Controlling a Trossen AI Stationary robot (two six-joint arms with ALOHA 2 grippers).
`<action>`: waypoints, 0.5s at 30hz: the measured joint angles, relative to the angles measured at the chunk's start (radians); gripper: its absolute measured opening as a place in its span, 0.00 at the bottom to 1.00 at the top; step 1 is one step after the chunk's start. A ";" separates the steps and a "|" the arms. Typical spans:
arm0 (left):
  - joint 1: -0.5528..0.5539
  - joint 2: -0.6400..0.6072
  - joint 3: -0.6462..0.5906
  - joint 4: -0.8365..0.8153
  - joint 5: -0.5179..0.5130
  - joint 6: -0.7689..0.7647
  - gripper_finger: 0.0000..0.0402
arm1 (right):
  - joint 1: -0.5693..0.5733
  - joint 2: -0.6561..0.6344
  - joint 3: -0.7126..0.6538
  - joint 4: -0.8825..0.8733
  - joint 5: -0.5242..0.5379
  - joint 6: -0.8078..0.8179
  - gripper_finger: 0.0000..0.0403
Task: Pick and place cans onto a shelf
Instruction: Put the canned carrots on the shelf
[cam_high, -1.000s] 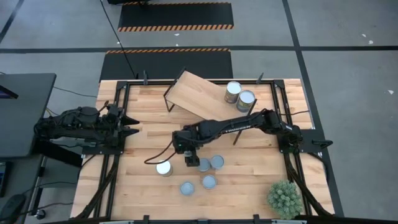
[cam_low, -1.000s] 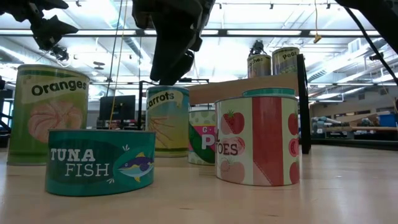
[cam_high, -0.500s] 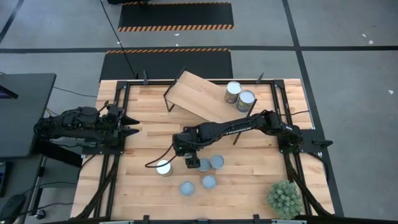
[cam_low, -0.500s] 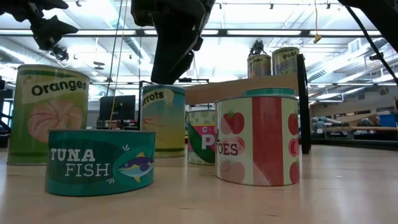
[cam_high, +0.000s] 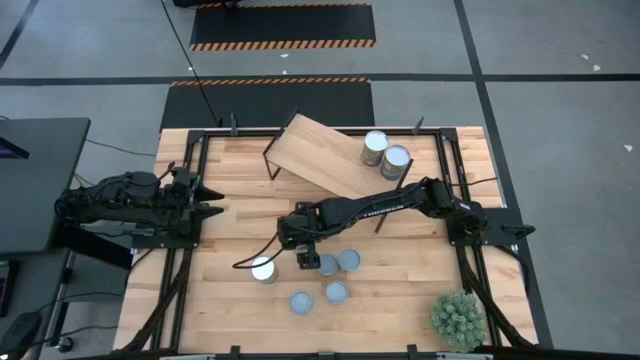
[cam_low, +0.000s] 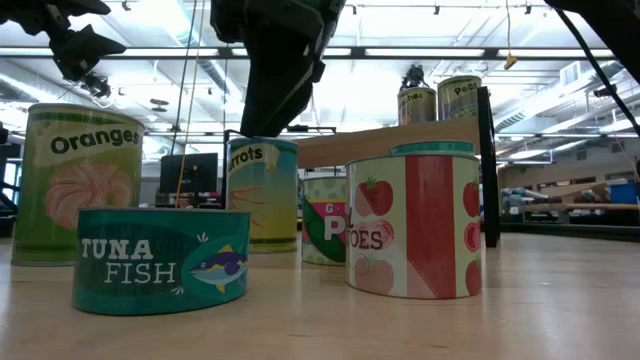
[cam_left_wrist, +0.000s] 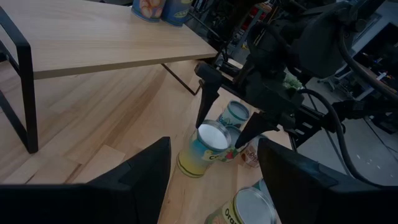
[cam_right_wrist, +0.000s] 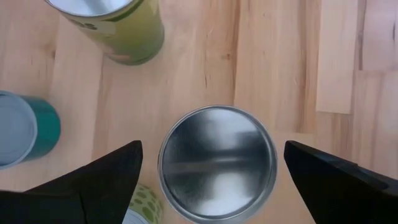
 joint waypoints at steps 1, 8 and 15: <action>0.000 0.000 0.000 0.000 0.000 0.000 0.61 | 0.000 0.000 0.000 0.000 0.000 0.000 0.99; 0.000 0.000 0.000 0.000 0.000 0.000 0.61 | 0.000 0.000 0.000 0.005 0.003 0.000 0.99; 0.000 0.000 0.000 0.000 -0.001 0.000 0.61 | -0.012 0.000 0.000 0.005 0.002 0.000 0.99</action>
